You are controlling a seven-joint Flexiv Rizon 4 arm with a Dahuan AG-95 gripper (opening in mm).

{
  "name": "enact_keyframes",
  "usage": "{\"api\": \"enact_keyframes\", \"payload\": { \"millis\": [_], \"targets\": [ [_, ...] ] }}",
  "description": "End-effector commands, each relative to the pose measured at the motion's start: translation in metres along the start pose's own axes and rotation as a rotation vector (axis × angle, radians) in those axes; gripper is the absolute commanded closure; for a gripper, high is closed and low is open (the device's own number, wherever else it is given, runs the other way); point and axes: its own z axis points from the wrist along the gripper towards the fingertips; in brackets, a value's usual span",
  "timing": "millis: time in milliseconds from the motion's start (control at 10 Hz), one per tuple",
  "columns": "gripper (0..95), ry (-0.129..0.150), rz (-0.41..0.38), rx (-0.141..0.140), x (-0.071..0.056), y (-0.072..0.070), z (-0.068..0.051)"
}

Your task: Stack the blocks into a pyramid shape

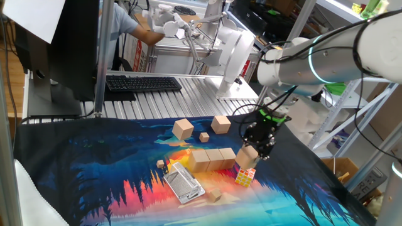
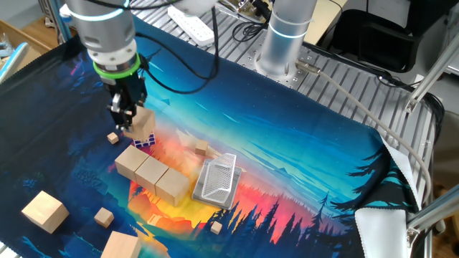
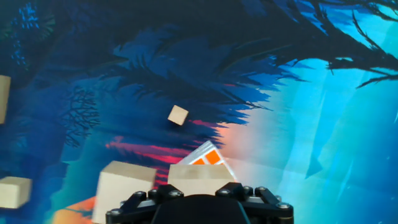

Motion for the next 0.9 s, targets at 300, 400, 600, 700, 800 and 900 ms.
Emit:
{"api": "enact_keyframes", "payload": {
  "millis": [300,400,600,700,800,900],
  "targets": [
    [95.0,-0.015,0.022,0.01,0.016,0.018,-0.008],
    [95.0,-0.011,0.017,0.01,0.016,0.024,-0.011],
    [95.0,-0.009,0.014,0.009,0.013,0.034,-0.01],
    [95.0,-0.019,0.005,0.01,0.014,0.04,-0.008],
    [95.0,-0.03,-0.001,0.017,0.013,0.041,-0.009],
    [95.0,-0.038,-0.005,0.032,0.012,0.042,-0.01]
  ]
}}
